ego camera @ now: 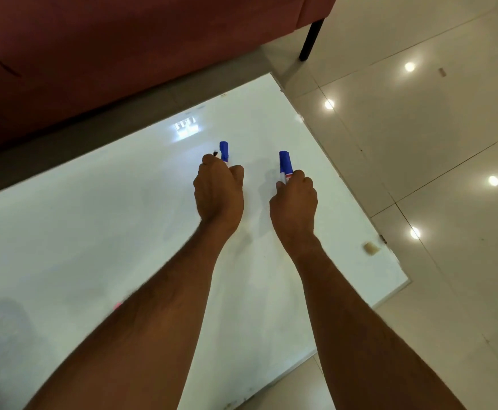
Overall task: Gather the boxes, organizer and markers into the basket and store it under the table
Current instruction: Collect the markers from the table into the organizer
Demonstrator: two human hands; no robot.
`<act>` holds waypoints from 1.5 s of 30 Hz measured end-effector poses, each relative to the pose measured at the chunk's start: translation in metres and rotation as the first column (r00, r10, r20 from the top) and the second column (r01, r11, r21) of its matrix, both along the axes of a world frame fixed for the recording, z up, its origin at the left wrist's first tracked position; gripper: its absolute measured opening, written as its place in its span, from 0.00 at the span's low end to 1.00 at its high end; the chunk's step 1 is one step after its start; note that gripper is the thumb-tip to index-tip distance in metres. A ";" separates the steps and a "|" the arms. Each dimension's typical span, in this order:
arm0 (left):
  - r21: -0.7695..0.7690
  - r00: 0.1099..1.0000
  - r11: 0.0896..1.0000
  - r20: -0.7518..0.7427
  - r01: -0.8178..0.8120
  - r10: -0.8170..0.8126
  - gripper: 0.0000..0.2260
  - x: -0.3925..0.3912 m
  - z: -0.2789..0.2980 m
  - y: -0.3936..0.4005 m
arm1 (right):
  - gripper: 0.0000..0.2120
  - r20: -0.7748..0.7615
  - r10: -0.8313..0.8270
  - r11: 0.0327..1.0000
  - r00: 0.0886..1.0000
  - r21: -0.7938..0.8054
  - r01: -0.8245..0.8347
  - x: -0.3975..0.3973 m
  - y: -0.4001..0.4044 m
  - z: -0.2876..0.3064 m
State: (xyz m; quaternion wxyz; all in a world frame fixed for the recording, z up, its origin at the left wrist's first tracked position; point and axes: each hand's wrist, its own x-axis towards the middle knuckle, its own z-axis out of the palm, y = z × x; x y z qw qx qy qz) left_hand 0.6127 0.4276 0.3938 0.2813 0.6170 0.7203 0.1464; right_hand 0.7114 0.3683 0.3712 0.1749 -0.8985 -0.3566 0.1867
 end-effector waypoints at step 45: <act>0.075 0.327 0.863 0.939 -0.500 0.109 0.07 -0.575 0.128 -0.306 | 0.13 -0.529 0.596 0.752 0.603 0.632 -0.189 -0.546 -0.206 0.169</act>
